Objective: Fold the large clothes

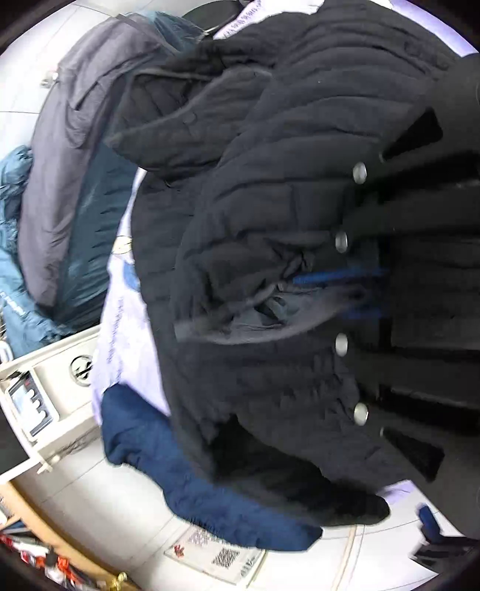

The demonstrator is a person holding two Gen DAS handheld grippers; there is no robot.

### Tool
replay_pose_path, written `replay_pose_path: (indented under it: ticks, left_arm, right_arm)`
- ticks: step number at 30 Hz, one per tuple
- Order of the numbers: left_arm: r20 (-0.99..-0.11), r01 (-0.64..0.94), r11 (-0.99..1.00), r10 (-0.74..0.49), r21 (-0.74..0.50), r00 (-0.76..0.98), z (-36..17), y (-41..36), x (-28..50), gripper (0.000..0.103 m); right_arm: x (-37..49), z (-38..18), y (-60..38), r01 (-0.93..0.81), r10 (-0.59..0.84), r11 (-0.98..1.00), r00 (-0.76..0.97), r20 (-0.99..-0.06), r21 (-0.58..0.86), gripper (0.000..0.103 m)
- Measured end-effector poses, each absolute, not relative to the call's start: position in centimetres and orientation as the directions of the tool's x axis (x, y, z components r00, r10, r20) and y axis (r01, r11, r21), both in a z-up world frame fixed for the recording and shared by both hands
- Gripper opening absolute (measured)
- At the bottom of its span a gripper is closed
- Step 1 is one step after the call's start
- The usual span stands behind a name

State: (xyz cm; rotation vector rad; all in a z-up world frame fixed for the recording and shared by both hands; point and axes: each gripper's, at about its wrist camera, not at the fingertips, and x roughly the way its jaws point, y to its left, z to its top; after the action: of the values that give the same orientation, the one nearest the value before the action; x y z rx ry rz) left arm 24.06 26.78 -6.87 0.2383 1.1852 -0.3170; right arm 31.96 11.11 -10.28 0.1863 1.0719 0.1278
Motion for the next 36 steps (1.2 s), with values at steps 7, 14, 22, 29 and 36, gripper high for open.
replay_pose_path:
  ticks: [7, 14, 22, 29, 36]
  left_arm:
    - [-0.911, 0.473, 0.880, -0.161, 0.041, 0.380, -5.5, 21.6, 27.0, 0.094]
    - [-0.905, 0.508, 0.860, -0.184, 0.041, 0.384, -5.3, 19.3, 28.3, 0.094]
    - [-0.875, 0.692, 0.710, -0.245, 0.133, 0.419, -7.6, 7.3, 31.8, 0.094]
    - [-0.977, 0.734, 0.663, -0.018, 0.147, 0.212, -18.8, 3.7, 37.3, 0.099]
    - [-0.957, 0.712, 0.680, -0.051, 0.177, 0.286, -15.7, 4.5, 35.7, 0.096]
  right_arm:
    - [30.2, -3.0, 12.4, -0.187, 0.297, 0.955, 0.564, -0.771, 0.232, 0.092]
    - [26.5, -2.4, 3.1, 0.108, 0.124, 0.963, 0.633, -0.764, 0.246, 0.092]
    - [19.3, -12.4, -9.7, 0.408, -0.141, 0.912, 0.404, -0.904, 0.041, 0.092]
    - [20.6, -19.2, -9.7, 0.321, -0.171, 0.944, 0.258, -0.951, -0.083, 0.096]
    - [18.8, -18.1, -10.3, 0.366, -0.173, 0.929, 0.301, -0.938, -0.054, 0.098]
